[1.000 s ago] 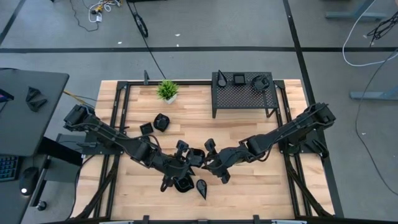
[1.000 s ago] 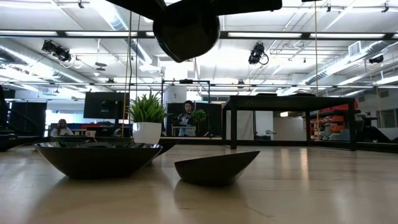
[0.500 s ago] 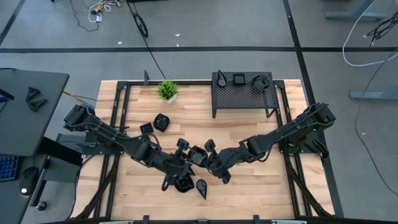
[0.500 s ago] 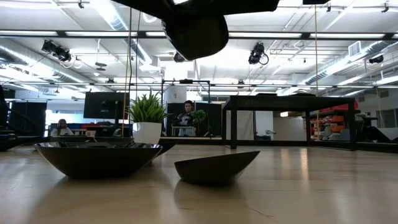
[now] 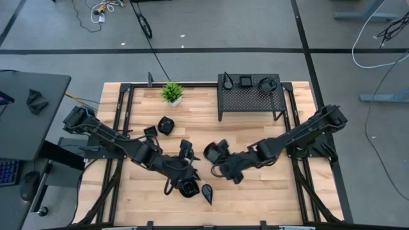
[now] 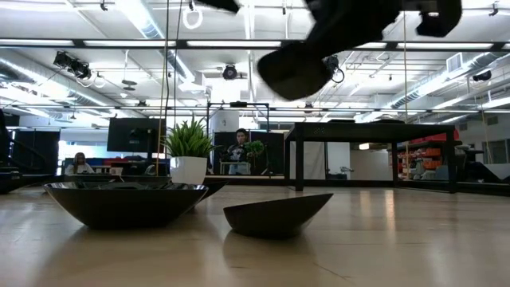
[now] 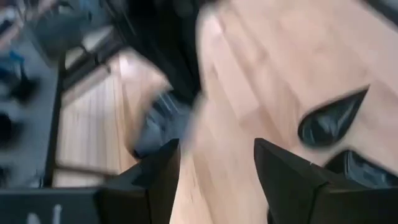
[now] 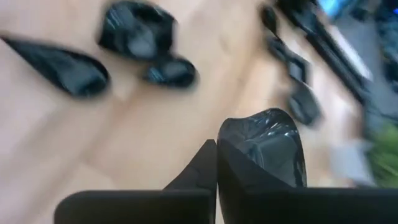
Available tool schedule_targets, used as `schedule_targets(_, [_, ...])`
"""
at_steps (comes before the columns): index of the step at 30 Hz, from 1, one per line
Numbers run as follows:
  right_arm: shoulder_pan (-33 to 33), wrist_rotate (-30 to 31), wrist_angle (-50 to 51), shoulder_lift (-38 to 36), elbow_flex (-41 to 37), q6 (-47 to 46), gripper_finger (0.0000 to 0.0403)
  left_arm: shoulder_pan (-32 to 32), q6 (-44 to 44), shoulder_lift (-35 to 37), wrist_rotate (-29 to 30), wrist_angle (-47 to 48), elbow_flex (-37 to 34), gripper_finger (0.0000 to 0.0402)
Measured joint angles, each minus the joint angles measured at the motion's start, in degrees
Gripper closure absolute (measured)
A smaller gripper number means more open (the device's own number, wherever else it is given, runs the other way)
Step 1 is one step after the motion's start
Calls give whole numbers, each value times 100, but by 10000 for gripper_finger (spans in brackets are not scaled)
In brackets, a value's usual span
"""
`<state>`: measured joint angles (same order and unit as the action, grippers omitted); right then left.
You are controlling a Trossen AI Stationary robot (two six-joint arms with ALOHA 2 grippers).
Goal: Pick & Place Mini shaped plates
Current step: Stack the black leaf-shaped plate on top of the black leaf-shaped plate on the shelf
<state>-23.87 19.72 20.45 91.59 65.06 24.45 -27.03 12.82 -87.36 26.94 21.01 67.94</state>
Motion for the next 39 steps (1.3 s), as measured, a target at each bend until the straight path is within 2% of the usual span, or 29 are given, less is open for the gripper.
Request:
schedule_targets(3, [-88,650,914,-505,1,-157,397,23,-651,10,161,543,0,189])
schedule_targets(9, [310,1051,2841,-2012,2,-810,397,130,-1667,-59,175,1125,-5,204])
schedule_targets(14, [1282,1158,4076,-3185,2,-747,397,187,-1777,-114,180,912,-2,217])
schedule_targets(18, [2504,1133,4313,-3749,2,-196,397,231,-1673,-120,181,687,-2,224])
schedule_targets(22, [3713,754,4223,-3741,4,508,398,286,-1514,-126,190,540,-2,225])
schedule_targets(26, [4621,369,4226,-3353,4,1314,398,345,-1508,-126,177,536,-2,225])
schedule_targets(32, [5422,358,4215,-2746,4,2311,399,352,-1512,-126,177,532,-2,225])
schedule_targets(39, [6072,-100,4099,-2168,4,2696,396,350,-1517,-126,175,534,-2,225])
